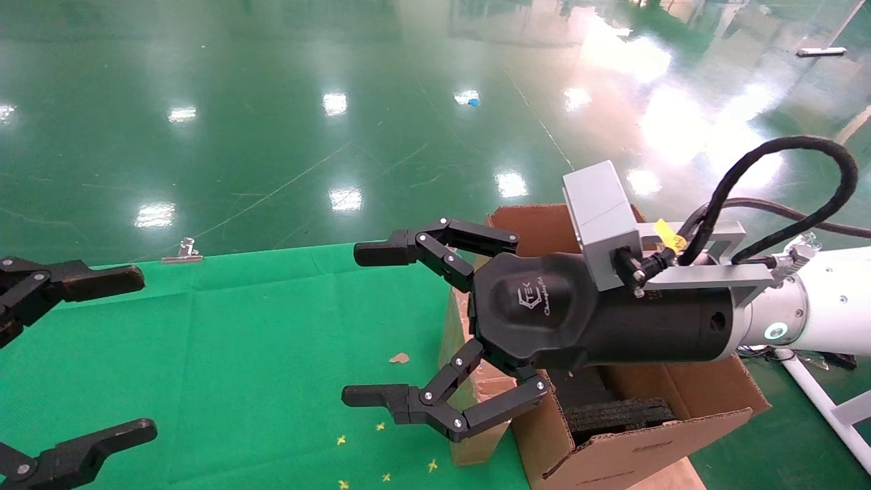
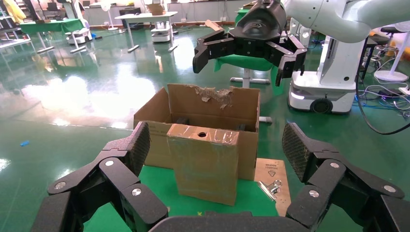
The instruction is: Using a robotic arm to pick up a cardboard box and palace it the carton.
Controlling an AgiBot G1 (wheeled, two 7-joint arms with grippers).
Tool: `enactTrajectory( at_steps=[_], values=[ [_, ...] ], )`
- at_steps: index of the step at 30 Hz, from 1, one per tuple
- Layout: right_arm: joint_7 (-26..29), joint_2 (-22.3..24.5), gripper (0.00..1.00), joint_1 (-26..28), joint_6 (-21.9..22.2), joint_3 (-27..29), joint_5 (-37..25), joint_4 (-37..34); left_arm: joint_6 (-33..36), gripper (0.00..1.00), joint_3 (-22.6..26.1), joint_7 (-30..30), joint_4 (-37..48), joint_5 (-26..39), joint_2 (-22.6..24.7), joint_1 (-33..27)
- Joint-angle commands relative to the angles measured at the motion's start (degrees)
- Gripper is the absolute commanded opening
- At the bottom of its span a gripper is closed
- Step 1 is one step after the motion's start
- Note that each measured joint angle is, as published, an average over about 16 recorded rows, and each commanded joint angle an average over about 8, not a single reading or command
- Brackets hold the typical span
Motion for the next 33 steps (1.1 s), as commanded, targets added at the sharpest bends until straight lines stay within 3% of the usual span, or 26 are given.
enactTrajectory(
  at_steps=[1,13,18,24,33],
  values=[
    [0.00,0.00,1.00,0.00,0.00,0.00,0.00,0.00,0.00,1.00,0.00,0.00,0.00,0.00,0.00,0.00],
    [0.12,0.03,1.00,0.05,0.01,-0.13,-0.24,0.10,-0.01,1.00,0.01,0.00,0.01,-0.01,0.00,-0.01],
    [1.51,0.41,1.00,1.52,0.84,-1.51,-3.82,1.64,0.01,1.00,0.02,0.02,0.03,-0.01,0.00,-0.02],
    [7.61,-1.95,1.00,9.75,0.37,-8.21,-17.26,4.04,0.01,1.00,0.05,0.04,0.05,-0.02,0.00,-0.03],
    [18.56,-12.24,1.00,25.94,-4.12,-25.34,-41.29,4.17,0.00,1.00,0.09,0.06,0.06,-0.05,-0.02,-0.05]
  ],
)
